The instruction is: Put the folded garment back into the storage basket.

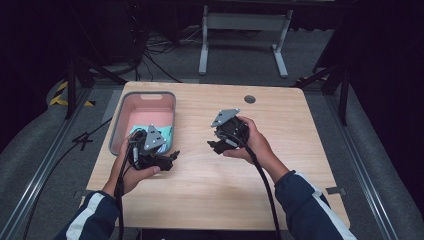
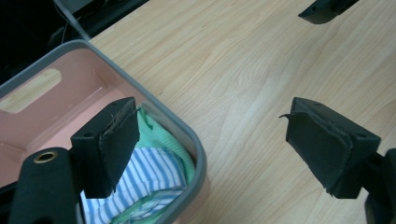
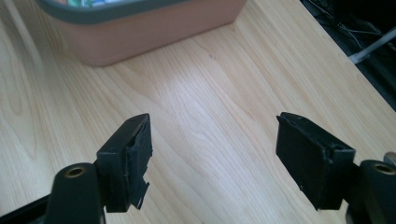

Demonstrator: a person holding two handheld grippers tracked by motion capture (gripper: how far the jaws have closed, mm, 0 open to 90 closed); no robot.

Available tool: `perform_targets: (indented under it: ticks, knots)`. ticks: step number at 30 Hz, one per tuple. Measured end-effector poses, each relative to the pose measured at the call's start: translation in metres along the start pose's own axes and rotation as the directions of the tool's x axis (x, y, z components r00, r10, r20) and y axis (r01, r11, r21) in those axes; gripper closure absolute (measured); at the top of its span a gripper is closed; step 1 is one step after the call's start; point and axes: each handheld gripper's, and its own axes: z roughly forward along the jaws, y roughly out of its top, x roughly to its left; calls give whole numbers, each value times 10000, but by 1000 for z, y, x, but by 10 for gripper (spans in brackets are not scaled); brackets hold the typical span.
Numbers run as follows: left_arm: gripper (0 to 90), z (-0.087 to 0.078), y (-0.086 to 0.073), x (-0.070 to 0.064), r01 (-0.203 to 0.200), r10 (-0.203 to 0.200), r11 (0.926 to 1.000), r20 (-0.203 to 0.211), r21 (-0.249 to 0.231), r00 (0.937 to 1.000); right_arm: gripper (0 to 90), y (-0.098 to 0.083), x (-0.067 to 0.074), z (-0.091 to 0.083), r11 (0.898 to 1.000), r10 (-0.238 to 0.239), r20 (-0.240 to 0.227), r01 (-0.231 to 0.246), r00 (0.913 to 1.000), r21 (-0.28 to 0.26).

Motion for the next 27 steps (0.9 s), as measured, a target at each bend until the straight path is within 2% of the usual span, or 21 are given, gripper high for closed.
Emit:
perform_targets:
  ticks: [6,10,14,20,25,26,27]
  knots:
    - [177,3,-2,-13,-248,249,9997,256,-38,9994,287,-19,-4,-10,9999,44,195,-47,9998,129]
    - [177,9,-6,-24,-678,669,9975,450,191,9967,290,-31,-7,-17,9999,66,300,-70,9995,109]
    - [177,14,-10,-32,-783,767,9967,696,207,9946,288,-40,-7,-22,9999,85,370,-90,9993,147]
    - [178,22,-17,-41,-1160,1108,9922,1033,450,9885,285,-53,-7,-26,9992,-32,618,7,9981,408]
    - [178,29,-22,-48,-1401,1317,9881,1208,640,9839,284,-67,-6,-29,9985,48,596,-81,9982,545]
    - [178,33,-25,-53,-1591,1488,9842,1241,781,9811,282,-71,-6,-29,9983,72,588,-106,9982,577]
    - [177,33,-25,-53,-1591,1488,9842,1241,781,9811,282,-71,-6,-29,9983,72,588,-106,9982,577]
